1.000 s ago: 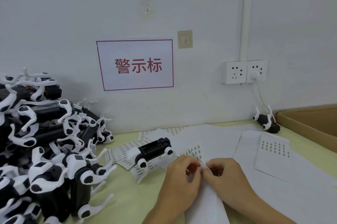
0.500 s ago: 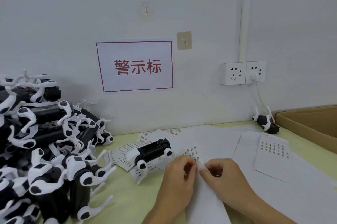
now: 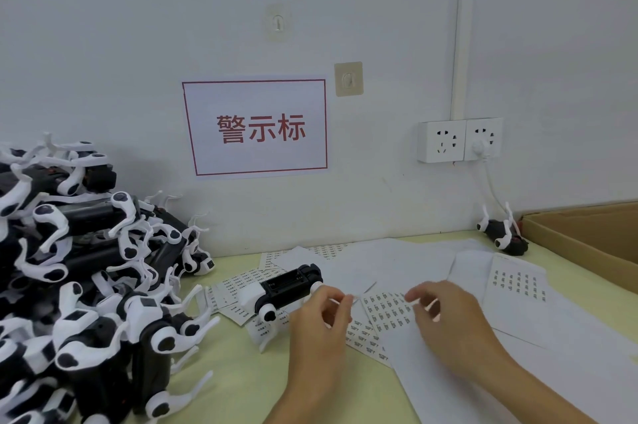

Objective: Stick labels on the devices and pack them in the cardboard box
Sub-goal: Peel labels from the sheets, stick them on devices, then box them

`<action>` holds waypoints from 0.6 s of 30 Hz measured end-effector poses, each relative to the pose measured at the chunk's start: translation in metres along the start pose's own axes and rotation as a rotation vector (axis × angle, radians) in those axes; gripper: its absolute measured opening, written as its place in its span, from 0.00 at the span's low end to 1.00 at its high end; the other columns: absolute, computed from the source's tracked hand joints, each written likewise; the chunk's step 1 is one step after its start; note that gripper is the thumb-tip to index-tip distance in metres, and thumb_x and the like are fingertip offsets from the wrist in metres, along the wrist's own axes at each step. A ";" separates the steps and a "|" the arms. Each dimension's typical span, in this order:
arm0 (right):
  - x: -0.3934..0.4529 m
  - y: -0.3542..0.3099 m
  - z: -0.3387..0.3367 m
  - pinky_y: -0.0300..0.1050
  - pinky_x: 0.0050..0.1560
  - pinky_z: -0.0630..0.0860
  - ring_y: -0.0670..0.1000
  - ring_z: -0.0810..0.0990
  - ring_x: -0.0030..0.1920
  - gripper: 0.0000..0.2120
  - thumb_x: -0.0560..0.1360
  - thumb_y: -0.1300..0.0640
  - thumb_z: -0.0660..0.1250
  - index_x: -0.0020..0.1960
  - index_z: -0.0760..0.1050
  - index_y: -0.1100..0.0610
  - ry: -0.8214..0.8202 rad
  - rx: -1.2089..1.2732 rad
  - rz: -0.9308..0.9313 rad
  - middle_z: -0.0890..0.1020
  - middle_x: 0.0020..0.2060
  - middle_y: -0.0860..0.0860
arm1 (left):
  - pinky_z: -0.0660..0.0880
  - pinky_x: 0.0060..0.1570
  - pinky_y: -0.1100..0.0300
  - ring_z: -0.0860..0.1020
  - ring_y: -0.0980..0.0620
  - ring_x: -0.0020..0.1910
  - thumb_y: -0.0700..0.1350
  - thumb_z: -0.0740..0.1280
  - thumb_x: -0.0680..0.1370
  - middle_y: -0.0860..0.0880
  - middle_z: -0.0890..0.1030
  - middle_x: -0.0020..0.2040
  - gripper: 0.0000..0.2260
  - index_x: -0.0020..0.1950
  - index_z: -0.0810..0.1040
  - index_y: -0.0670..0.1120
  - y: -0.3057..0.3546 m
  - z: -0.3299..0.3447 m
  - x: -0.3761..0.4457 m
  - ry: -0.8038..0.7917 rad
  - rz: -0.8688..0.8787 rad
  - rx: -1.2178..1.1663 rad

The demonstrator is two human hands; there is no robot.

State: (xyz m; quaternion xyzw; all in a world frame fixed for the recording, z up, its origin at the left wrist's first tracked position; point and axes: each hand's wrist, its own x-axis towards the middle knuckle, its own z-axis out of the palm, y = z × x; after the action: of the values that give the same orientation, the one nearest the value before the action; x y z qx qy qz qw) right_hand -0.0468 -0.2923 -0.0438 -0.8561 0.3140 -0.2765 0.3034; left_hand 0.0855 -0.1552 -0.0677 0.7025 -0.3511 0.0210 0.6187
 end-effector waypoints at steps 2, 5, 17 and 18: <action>-0.004 -0.009 0.003 0.31 0.30 0.69 0.43 0.79 0.29 0.11 0.77 0.58 0.66 0.39 0.84 0.50 -0.155 0.235 0.091 0.84 0.36 0.48 | 0.73 0.33 0.67 0.81 0.54 0.36 0.44 0.72 0.77 0.55 0.82 0.33 0.11 0.37 0.79 0.57 -0.001 0.001 0.001 -0.012 0.034 0.022; -0.010 -0.020 0.005 0.34 0.28 0.67 0.48 0.73 0.24 0.14 0.79 0.54 0.65 0.39 0.85 0.55 -0.316 0.432 0.229 0.84 0.32 0.51 | 0.70 0.34 0.70 0.79 0.56 0.35 0.45 0.74 0.76 0.57 0.81 0.33 0.13 0.35 0.79 0.59 -0.001 0.002 0.000 -0.050 0.090 0.054; -0.006 -0.016 0.005 0.39 0.26 0.65 0.48 0.68 0.24 0.10 0.74 0.61 0.73 0.34 0.82 0.61 -0.346 0.859 0.347 0.77 0.30 0.54 | 0.67 0.34 0.71 0.77 0.56 0.36 0.47 0.76 0.74 0.58 0.81 0.36 0.05 0.40 0.82 0.52 0.001 0.002 -0.005 -0.124 0.255 0.148; -0.006 -0.015 0.005 0.38 0.26 0.65 0.48 0.68 0.24 0.10 0.73 0.62 0.73 0.34 0.82 0.62 -0.347 0.855 0.340 0.77 0.30 0.54 | 0.67 0.34 0.71 0.78 0.56 0.36 0.48 0.77 0.74 0.58 0.81 0.37 0.05 0.41 0.82 0.51 0.001 0.002 -0.005 -0.126 0.262 0.154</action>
State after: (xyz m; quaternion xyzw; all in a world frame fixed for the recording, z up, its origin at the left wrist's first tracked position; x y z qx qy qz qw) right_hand -0.0418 -0.2770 -0.0383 -0.6248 0.2525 -0.1806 0.7165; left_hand 0.0806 -0.1548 -0.0699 0.6961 -0.4752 0.0841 0.5315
